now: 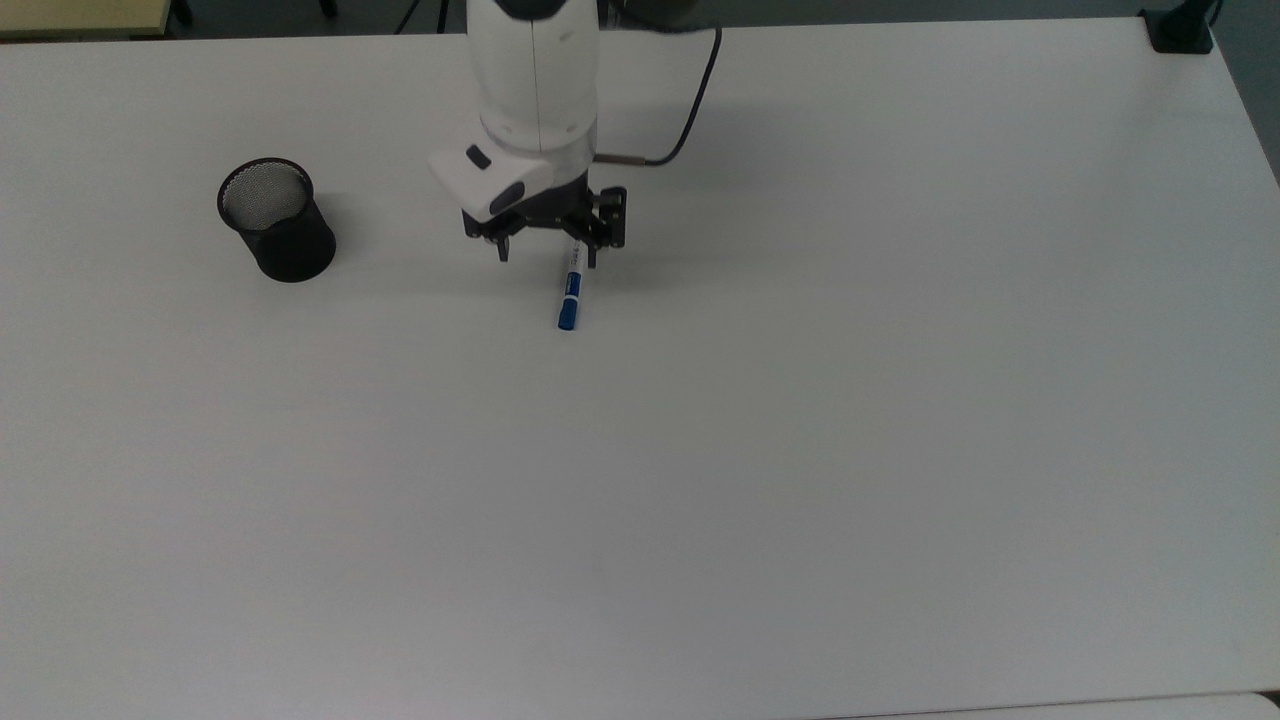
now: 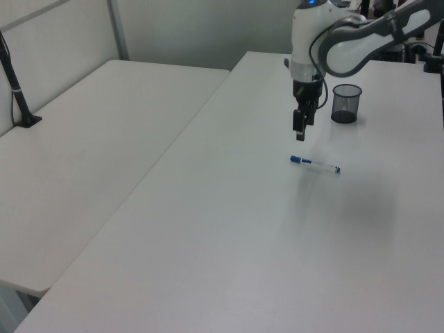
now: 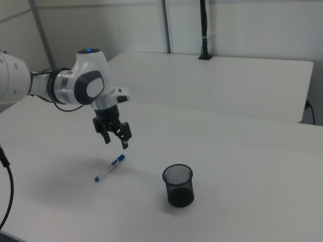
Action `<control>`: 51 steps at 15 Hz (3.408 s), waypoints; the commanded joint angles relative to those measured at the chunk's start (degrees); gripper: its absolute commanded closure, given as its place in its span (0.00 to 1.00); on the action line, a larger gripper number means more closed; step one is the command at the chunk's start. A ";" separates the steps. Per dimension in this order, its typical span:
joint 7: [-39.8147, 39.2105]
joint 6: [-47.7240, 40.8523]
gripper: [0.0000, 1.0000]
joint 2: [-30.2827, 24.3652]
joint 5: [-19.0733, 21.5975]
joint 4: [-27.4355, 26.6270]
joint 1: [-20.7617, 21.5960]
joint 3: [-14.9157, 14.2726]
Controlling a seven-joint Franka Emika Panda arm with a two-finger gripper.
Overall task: Insert the marker
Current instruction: 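Lower the gripper and close it around the marker's blue cap end, then lift the marker and carry it over the black mesh pen cup, then lower the marker tip-first into the mesh cup, adjusting its position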
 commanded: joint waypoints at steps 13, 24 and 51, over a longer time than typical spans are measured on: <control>6.23 8.08 0.41 7.07 -3.42 -1.34 1.81 0.74; 6.85 4.48 1.00 -0.46 -3.16 -0.81 -1.35 0.83; -20.57 52.11 1.00 -15.25 -7.73 -25.86 -22.72 -3.74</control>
